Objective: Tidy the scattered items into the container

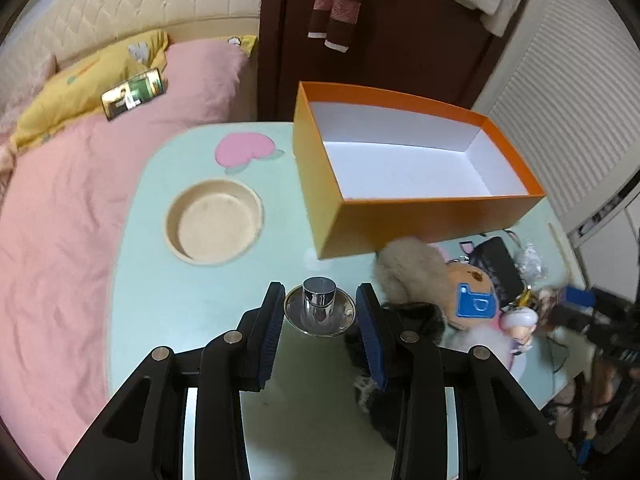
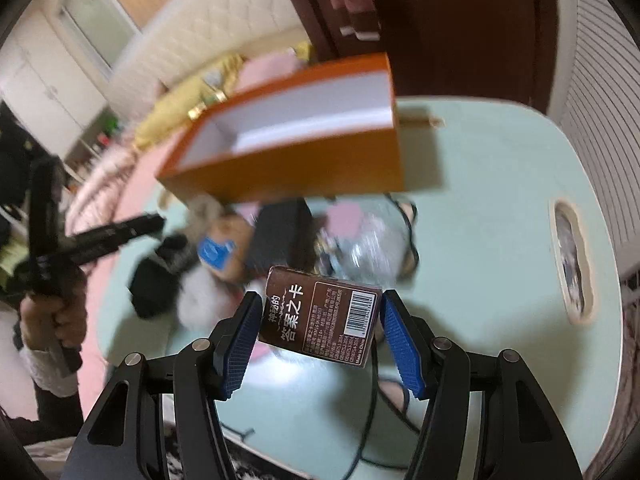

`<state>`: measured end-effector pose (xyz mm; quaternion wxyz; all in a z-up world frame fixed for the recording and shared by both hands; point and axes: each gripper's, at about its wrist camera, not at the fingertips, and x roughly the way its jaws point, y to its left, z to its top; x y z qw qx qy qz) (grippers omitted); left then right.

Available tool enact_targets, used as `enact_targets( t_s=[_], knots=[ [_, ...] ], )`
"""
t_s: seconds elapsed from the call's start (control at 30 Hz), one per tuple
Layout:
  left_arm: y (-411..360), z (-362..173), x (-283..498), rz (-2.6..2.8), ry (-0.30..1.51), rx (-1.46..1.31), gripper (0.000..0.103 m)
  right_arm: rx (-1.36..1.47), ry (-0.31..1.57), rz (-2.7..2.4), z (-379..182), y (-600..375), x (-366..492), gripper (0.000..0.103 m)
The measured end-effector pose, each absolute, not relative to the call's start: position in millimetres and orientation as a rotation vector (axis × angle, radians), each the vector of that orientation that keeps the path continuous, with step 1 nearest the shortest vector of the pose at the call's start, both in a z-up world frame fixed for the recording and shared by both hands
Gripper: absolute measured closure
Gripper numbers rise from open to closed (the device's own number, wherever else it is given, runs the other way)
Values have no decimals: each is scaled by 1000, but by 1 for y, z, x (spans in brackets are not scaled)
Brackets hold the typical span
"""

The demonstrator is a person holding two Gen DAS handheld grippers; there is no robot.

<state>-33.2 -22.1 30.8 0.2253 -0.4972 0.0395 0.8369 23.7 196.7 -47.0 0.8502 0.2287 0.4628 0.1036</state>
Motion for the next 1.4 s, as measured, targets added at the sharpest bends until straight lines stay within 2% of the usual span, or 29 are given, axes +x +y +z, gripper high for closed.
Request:
enact_targets(
  t_s=[0.17, 0.33, 0.37, 0.47, 0.5, 0.7, 0.8, 0.87, 1.03, 1.23, 1.37, 1.4],
  knots=[
    [-10, 21, -26, 2302, 196, -1370, 64, 430, 1003, 160, -57, 200, 28, 42],
    [-9, 20, -22, 2308, 173, -1348, 63, 365, 975, 126, -54, 203, 31, 42],
    [-12, 22, -19, 2318, 164, -1340, 58, 334, 959, 111, -50, 204, 28, 42],
    [-24, 34, -12, 2376, 138, -1294, 36, 283, 897, 79, -39, 202, 16, 35],
    [-29, 39, -7, 2407, 139, -1265, 35, 281, 881, 74, -36, 201, 13, 33],
    [-47, 61, 28, 2494, 146, -1162, 35, 322, 782, 125, -22, 209, -14, 33],
    [-42, 56, 51, 2510, 221, -1160, 35, 275, 732, 104, -24, 236, -33, 23],
    [-39, 51, 63, 2514, 265, -1152, 35, 242, 717, 93, -31, 254, -40, 23],
    [-38, 35, 83, 2487, 186, -1191, 35, 200, 804, 50, -40, 264, -28, 22],
    [-29, 17, 90, 2499, 214, -1214, 35, 254, 895, 21, -60, 252, -24, 22],
    [-28, 9, 90, 2473, 223, -1228, 35, 259, 902, 11, -62, 249, -26, 16],
    [-29, 8, 89, 2468, 221, -1228, 35, 247, 907, 10, -62, 250, -25, 11]
  ],
)
